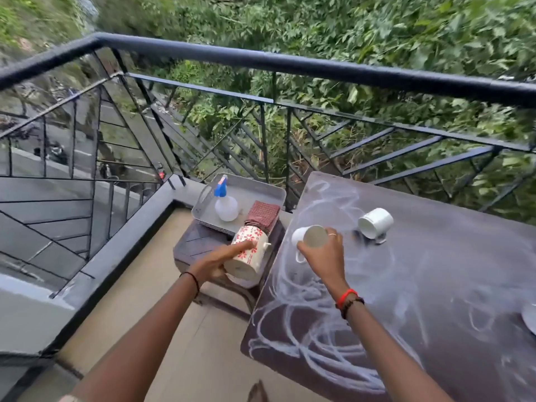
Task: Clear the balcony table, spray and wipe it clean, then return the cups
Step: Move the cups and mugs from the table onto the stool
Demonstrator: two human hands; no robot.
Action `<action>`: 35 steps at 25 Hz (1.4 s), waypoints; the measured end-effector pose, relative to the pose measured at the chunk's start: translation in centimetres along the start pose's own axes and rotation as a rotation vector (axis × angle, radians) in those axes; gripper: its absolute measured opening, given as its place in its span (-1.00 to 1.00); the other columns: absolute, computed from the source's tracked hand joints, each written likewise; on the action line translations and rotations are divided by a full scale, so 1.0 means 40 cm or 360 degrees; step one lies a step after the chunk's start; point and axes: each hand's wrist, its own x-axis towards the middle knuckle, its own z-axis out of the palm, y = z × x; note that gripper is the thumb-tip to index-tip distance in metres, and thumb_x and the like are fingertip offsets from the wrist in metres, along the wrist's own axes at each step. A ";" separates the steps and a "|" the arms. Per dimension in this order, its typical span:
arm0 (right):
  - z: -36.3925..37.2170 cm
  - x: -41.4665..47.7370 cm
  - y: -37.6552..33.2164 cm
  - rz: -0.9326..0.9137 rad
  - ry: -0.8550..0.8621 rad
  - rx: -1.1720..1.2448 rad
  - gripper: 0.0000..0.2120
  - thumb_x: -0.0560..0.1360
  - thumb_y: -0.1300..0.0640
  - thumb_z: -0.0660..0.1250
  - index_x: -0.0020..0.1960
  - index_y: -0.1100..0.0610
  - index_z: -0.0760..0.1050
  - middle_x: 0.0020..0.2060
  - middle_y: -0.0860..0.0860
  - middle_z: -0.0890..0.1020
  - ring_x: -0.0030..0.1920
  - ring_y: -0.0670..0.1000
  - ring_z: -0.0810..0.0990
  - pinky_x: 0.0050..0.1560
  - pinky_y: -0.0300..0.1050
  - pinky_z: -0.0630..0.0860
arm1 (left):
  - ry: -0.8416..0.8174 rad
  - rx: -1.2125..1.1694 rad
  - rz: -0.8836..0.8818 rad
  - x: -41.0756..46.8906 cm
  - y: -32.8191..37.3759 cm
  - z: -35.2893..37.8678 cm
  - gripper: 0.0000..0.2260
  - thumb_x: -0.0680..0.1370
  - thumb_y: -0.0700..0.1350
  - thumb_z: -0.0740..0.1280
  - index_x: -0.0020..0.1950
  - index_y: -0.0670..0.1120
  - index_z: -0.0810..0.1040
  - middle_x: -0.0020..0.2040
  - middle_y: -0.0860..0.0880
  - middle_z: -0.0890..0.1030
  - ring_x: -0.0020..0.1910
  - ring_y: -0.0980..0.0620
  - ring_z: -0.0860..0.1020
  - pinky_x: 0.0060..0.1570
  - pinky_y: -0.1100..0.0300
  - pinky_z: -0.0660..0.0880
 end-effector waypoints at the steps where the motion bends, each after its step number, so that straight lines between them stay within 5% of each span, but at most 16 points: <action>1: 0.047 0.006 -0.021 -0.0020 -0.0060 -0.0018 -0.41 0.29 0.06 0.50 0.24 0.22 0.40 0.16 0.12 0.43 0.18 0.12 0.43 0.21 -0.03 0.41 | 0.0030 -0.0025 0.0000 0.015 -0.006 -0.043 -0.73 0.56 -0.08 0.39 0.13 -0.25 0.55 -0.27 -0.12 0.71 -0.43 0.03 0.66 -0.48 0.24 0.57; 9: 0.372 0.053 -0.071 0.0040 -0.0437 -0.0365 -0.35 0.29 -0.05 0.47 0.25 0.22 0.37 0.17 0.15 0.43 0.20 0.15 0.44 0.23 -0.09 0.39 | 0.0344 0.0260 0.0174 0.154 -0.083 -0.288 -0.75 0.48 -0.16 0.48 0.12 -0.15 0.57 -0.10 -0.06 0.69 -0.18 0.03 0.65 -0.27 0.29 0.58; 13: 0.494 0.074 -0.041 0.0025 -0.0598 -0.0577 -0.28 0.29 -0.07 0.45 0.32 0.23 0.32 0.23 0.15 0.38 0.25 0.19 0.42 0.28 -0.04 0.38 | 0.0483 0.0302 0.0406 0.241 -0.151 -0.354 -0.34 0.27 -0.15 0.63 0.28 -0.18 0.40 0.11 -0.09 0.61 0.11 -0.05 0.61 -0.07 0.32 0.55; 16: 0.582 0.100 -0.006 -0.0077 -0.0722 -0.0653 -0.30 0.31 -0.02 0.46 0.34 0.21 0.31 0.23 0.14 0.40 0.25 0.19 0.42 0.27 -0.03 0.36 | 0.0664 0.0270 0.0459 0.306 -0.184 -0.384 -0.35 0.34 -0.32 0.57 0.29 -0.11 0.29 0.11 -0.10 0.55 0.09 -0.03 0.54 0.01 0.26 0.46; 19: 0.672 0.115 0.030 -0.0159 -0.0844 -0.0775 -0.28 0.33 -0.02 0.46 0.37 0.20 0.27 0.25 0.12 0.41 0.26 0.17 0.40 0.28 -0.03 0.31 | 0.0792 0.0187 0.0549 0.377 -0.218 -0.426 -0.28 0.25 -0.21 0.64 0.28 -0.05 0.32 0.09 -0.08 0.57 0.09 -0.05 0.59 -0.10 0.37 0.54; 22: 0.753 0.127 0.063 -0.0229 -0.0954 -0.0840 -0.28 0.33 -0.03 0.47 0.37 0.18 0.27 0.22 0.13 0.38 0.22 0.20 0.40 0.27 0.01 0.34 | 0.0926 0.0168 0.0624 0.436 -0.243 -0.462 -0.24 0.23 -0.16 0.67 0.28 0.03 0.32 0.21 -0.06 0.54 0.19 -0.05 0.54 0.23 0.04 0.50; 25: 0.811 0.138 0.077 -0.0270 -0.0996 -0.0853 -0.30 0.34 0.02 0.47 0.37 0.18 0.27 0.20 0.15 0.36 0.21 0.22 0.39 0.26 0.02 0.35 | 0.0960 0.0162 0.0697 0.479 -0.253 -0.497 -0.21 0.21 -0.10 0.67 0.30 0.08 0.32 0.25 -0.03 0.50 0.22 -0.04 0.51 0.29 -0.02 0.45; 28: 0.864 0.145 0.082 -0.0312 -0.1001 -0.0860 -0.34 0.34 0.06 0.46 0.36 0.17 0.29 0.20 0.14 0.38 0.20 0.20 0.39 0.24 -0.04 0.32 | 0.0919 0.0203 0.0668 0.523 -0.267 -0.546 -0.08 0.08 0.18 0.57 0.37 0.09 0.30 0.28 0.02 0.50 0.22 0.02 0.50 0.23 0.09 0.45; 35: 0.940 0.128 0.080 -0.0210 -0.0919 -0.0812 -0.38 0.32 0.09 0.45 0.32 0.11 0.31 0.19 0.09 0.37 0.20 0.20 0.37 0.15 0.00 0.42 | 0.0740 0.0246 0.0732 0.573 -0.268 -0.606 -0.11 0.12 0.08 0.63 0.36 0.09 0.28 0.17 0.26 0.46 0.17 0.17 0.47 0.08 0.43 0.38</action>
